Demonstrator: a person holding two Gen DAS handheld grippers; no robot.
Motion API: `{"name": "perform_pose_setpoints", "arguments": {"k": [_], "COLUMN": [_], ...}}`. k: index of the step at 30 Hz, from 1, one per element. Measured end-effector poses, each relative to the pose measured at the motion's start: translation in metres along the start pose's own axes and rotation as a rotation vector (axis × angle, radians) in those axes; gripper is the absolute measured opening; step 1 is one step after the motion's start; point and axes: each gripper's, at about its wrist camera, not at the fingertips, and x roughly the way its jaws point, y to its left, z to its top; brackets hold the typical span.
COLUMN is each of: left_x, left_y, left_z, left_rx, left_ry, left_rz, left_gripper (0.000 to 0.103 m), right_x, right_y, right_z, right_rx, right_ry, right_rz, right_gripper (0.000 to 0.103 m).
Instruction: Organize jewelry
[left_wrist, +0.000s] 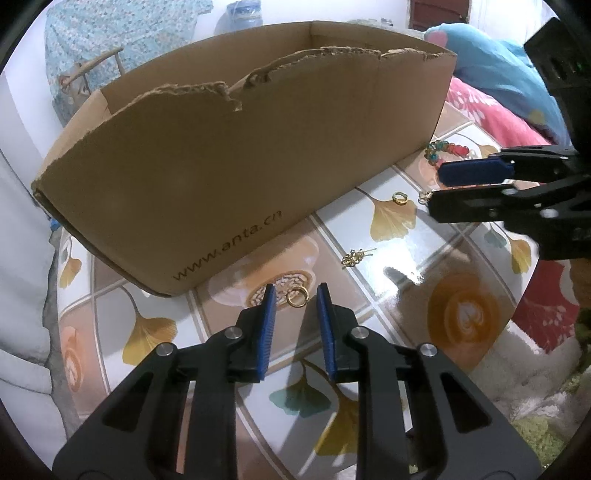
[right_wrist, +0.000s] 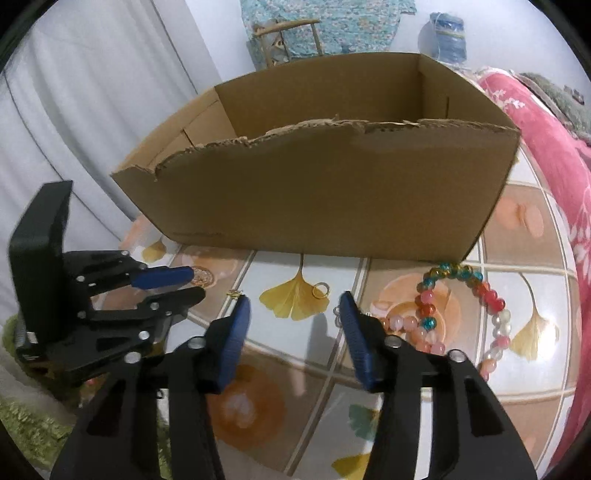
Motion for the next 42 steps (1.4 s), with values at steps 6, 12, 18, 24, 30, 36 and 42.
{"name": "perform_pose_setpoints", "arguments": {"k": [6,12,18,24,30,36,42], "left_x": [-0.001,0.000,0.000,0.003,0.005,0.006,0.006], "left_y": [0.001,0.004,0.004,0.000,-0.003,-0.001,0.000], "left_z": [-0.001,0.000,0.002,0.002,0.004,0.004,0.003], "left_rx": [-0.002,-0.001,0.001,0.001,0.002,-0.004,-0.004], "left_ry": [-0.001,0.001,0.004,0.008,0.012,0.010,0.012], "left_rz": [-0.001,-0.008,-0.007,-0.004,0.000,-0.007,-0.020], "left_gripper": [0.021,0.021,0.021,0.021,0.021,0.019,0.011], "right_x": [0.021,0.027,0.032,0.036,0.033,0.034,0.033], "right_y": [-0.004,-0.006,-0.005,-0.003,-0.008,-0.011,-0.011], "right_z": [0.010,0.013,0.013,0.014,0.013,0.011,0.011], "right_rx": [-0.039,-0.063,-0.085,-0.097,-0.089,-0.084,-0.081], "right_ry": [0.053,0.072,0.091,0.097,0.090,0.089,0.087], "right_rz": [-0.037,-0.060,-0.072,-0.065,-0.053,-0.049,-0.044], "right_gripper": [0.028,0.024,0.017,0.010,0.010,0.010,0.010]}}
